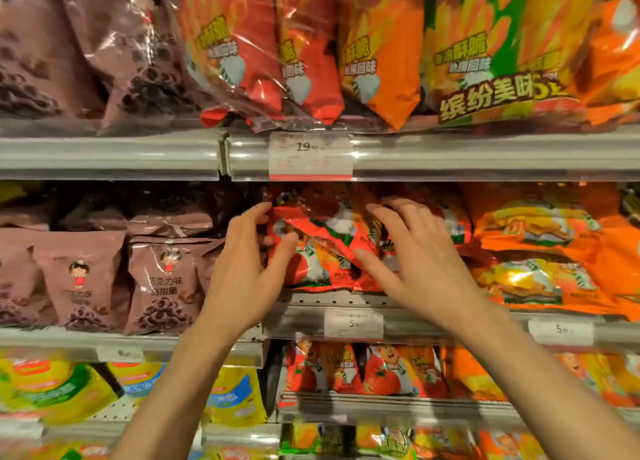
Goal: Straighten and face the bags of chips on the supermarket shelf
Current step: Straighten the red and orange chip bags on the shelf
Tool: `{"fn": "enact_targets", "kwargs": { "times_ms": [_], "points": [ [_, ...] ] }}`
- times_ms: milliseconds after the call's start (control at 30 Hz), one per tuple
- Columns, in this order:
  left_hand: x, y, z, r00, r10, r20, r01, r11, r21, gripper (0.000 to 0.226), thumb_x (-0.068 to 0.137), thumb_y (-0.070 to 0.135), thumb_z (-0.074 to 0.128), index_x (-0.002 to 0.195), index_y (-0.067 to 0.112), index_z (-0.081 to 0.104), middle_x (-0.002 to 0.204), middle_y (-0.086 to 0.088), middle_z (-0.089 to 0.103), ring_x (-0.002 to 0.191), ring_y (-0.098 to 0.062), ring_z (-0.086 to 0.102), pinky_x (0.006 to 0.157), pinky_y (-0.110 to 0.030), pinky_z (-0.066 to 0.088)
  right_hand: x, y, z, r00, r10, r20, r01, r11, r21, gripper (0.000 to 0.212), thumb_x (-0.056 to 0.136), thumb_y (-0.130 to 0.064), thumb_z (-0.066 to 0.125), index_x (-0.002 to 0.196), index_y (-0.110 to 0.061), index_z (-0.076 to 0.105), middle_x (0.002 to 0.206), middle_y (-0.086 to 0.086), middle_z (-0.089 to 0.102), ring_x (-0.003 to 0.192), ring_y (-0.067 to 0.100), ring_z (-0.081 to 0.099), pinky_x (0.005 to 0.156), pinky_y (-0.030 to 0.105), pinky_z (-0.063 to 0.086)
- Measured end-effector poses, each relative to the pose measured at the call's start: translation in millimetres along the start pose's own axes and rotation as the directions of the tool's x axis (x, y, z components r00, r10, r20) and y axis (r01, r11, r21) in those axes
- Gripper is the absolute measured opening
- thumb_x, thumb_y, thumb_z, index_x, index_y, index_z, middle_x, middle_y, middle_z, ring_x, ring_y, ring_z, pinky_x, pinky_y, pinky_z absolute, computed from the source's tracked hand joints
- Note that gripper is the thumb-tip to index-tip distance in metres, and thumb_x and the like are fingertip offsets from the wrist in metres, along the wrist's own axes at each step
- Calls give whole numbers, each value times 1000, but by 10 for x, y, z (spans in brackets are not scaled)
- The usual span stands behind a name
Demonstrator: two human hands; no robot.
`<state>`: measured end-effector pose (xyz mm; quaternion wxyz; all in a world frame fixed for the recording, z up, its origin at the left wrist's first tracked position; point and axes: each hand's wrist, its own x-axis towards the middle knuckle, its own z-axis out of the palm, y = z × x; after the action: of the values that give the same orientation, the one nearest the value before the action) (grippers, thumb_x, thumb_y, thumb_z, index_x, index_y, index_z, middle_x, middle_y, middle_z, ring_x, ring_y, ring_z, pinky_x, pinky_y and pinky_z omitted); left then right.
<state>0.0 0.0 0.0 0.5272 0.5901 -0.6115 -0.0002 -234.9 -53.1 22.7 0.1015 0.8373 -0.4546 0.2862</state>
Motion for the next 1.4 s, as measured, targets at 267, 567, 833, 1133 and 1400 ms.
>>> {"fn": "enact_targets", "kwargs": {
  "times_ms": [267,567,833,1133,1400],
  "points": [
    [314,-83,7,965,21,261,-31,999,33,52,97,59,46,142,34,42,129,8,57,106,1,60,100,-39,49,332,-136,102,981,-96,168,137,957,-255,82,95,-71,28,152,-13,33,147,17,47,129,36,50,110,48,34],
    [294,-64,-36,947,-195,256,264,925,-273,35,91,56,59,117,33,55,102,5,71,95,-12,70,91,-45,56,220,-174,188,973,-205,107,222,957,-188,69,96,-58,41,145,-10,40,138,14,51,124,33,51,106,47,40],
    [326,33,-51,867,-314,386,444,840,-312,44,91,42,68,125,24,46,105,2,71,93,-9,71,86,-28,58,6,-177,332,921,-379,93,381,924,-12,67,96,-51,51,153,-20,33,159,8,30,147,28,26,120,46,25],
    [113,-90,-64,886,-308,347,433,817,-381,42,94,35,66,132,30,48,113,-3,69,87,-10,74,79,-26,60,59,-361,199,990,142,14,-130,858,497,71,96,-56,49,153,-21,27,151,-1,32,140,14,35,115,35,33],
    [-1,-73,-63,887,-303,349,449,747,-490,49,96,32,63,140,24,45,119,-6,67,94,-13,74,78,-25,60,162,-441,275,925,285,251,-379,693,613,94,82,-78,49,155,-31,11,157,-2,36,140,18,41,113,44,38]
  ]
}}
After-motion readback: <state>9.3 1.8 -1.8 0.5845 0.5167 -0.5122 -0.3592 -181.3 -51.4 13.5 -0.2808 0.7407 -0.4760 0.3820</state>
